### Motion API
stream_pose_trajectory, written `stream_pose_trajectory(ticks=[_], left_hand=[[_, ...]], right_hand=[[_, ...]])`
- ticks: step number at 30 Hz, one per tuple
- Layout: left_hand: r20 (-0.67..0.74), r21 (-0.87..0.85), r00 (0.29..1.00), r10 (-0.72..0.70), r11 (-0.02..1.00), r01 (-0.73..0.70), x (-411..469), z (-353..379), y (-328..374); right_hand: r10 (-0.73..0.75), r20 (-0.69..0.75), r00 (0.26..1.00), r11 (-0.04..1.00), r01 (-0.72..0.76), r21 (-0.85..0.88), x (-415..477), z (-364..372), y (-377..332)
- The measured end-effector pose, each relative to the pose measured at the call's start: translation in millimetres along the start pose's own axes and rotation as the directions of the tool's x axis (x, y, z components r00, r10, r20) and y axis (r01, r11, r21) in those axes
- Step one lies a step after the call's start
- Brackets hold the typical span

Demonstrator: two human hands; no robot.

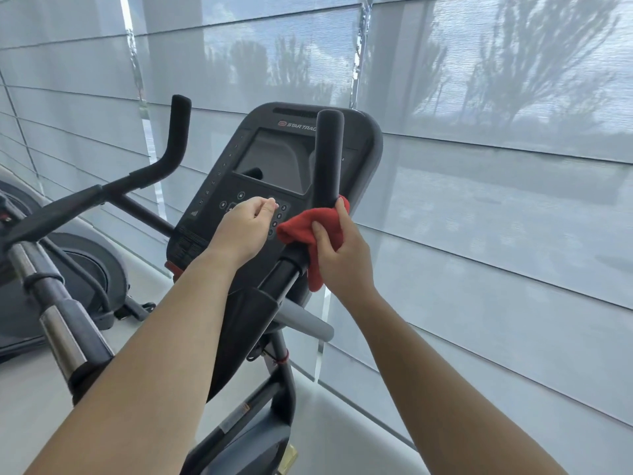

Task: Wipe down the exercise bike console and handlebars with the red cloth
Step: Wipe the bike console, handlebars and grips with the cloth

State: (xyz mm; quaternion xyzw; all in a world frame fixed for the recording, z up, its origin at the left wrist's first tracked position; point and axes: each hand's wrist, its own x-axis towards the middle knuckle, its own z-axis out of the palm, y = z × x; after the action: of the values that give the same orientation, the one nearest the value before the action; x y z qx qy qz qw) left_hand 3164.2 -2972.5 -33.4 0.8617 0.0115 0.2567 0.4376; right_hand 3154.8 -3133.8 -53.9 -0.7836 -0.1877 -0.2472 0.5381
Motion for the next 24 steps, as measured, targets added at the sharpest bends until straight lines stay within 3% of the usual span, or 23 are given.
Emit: stream_pose_trajectory(ticks=[9,14,24], left_hand=[[-0.029,-0.045,1.0,-0.011,0.999,0.009,2,-3,-9],[-0.05,-0.052,0.998,-0.023,0.998,0.02,4,-4,-14],[0.011,-0.016,1.0,-0.022,1.0,0.023,0,-2,-13]], right_hand=[[0.106,0.016,0.994,0.993,-0.107,0.06,-27,6,-4],[0.114,0.06,0.992,0.989,-0.119,0.091,-35,0,0],[0.119,0.006,0.993,0.982,-0.118,0.145,-5,5,-2]])
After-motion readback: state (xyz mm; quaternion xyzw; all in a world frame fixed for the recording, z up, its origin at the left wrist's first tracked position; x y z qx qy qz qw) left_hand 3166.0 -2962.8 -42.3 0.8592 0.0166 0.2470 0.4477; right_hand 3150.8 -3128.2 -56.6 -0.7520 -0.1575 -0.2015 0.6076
